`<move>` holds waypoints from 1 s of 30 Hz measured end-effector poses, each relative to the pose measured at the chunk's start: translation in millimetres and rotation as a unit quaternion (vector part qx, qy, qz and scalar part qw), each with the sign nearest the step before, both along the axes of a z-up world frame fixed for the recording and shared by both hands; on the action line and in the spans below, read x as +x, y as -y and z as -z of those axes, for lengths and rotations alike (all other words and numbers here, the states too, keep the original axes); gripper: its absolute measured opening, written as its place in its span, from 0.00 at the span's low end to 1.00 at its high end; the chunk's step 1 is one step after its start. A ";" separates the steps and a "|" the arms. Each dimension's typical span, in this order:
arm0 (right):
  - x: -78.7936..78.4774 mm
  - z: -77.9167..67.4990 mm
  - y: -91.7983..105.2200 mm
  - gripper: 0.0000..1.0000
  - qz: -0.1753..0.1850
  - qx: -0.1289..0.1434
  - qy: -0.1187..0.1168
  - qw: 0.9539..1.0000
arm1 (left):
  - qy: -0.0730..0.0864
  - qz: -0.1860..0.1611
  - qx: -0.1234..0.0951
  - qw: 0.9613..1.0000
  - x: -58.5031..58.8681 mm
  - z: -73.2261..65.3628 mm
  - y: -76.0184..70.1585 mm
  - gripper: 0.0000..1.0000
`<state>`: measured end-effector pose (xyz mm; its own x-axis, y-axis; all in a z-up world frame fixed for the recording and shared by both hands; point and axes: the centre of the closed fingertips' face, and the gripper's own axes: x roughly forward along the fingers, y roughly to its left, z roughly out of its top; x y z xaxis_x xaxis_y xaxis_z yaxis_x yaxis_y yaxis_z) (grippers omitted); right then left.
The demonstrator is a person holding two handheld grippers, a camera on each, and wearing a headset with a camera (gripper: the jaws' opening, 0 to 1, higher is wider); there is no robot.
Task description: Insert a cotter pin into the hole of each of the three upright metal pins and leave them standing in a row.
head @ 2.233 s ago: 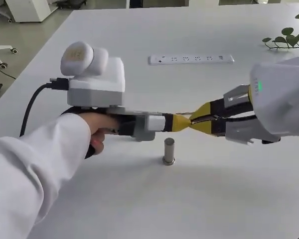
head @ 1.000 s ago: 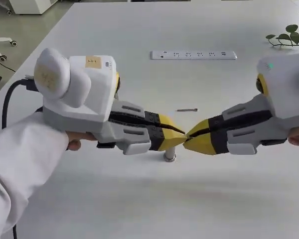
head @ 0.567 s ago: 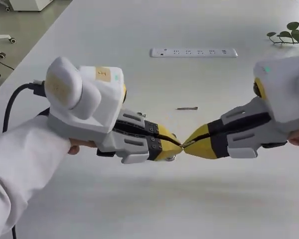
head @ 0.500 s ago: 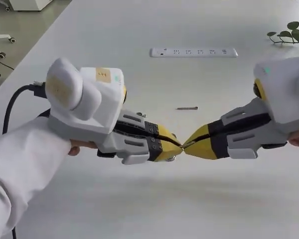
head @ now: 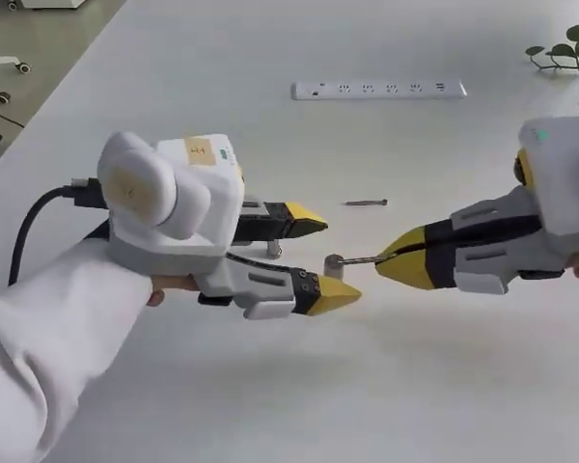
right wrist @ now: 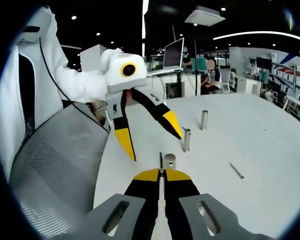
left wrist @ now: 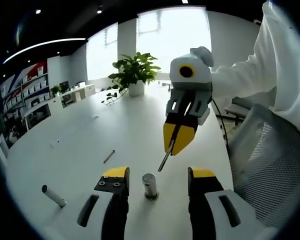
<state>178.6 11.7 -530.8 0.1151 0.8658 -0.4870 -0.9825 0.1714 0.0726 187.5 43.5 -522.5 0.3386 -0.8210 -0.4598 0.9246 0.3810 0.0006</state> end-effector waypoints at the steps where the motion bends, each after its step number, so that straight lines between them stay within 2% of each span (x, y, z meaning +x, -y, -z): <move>1: 1.8 3.7 2.1 0.00 0.006 0.000 0.000 1.000 | -0.005 -0.002 0.002 1.000 1.4 4.1 -0.3 0.46; 6: 4.0 11.6 3.1 0.00 0.014 0.001 -0.004 1.000 | -0.030 -0.004 0.016 0.999 3.8 24.7 1.7 0.41; 11: 5.0 12.4 1.7 0.00 0.016 0.004 -0.004 1.000 | -0.048 -0.017 0.017 0.999 11.0 39.0 3.0 0.35; 17: 6.8 17.3 1.6 0.00 0.013 0.000 -0.007 1.000 | -0.058 -0.020 0.026 0.998 15.4 50.1 5.2 0.24; 20: 7.7 17.0 0.8 0.00 0.015 0.005 -0.010 1.000 | -0.057 -0.024 0.031 0.998 17.5 53.2 3.9 0.22; 23: 7.4 17.9 -0.3 0.00 0.011 0.003 -0.008 1.000 | -0.061 -0.023 0.028 0.998 16.9 53.4 4.1 0.14; 26: 7.6 17.4 -1.8 0.00 0.010 0.004 -0.007 1.000 | -0.069 -0.024 0.031 0.997 16.3 55.8 2.8 0.12; 30: 6.4 20.7 -6.1 0.00 0.004 0.000 -0.005 1.000 | -0.065 -0.027 0.030 0.997 16.5 55.8 1.6 0.12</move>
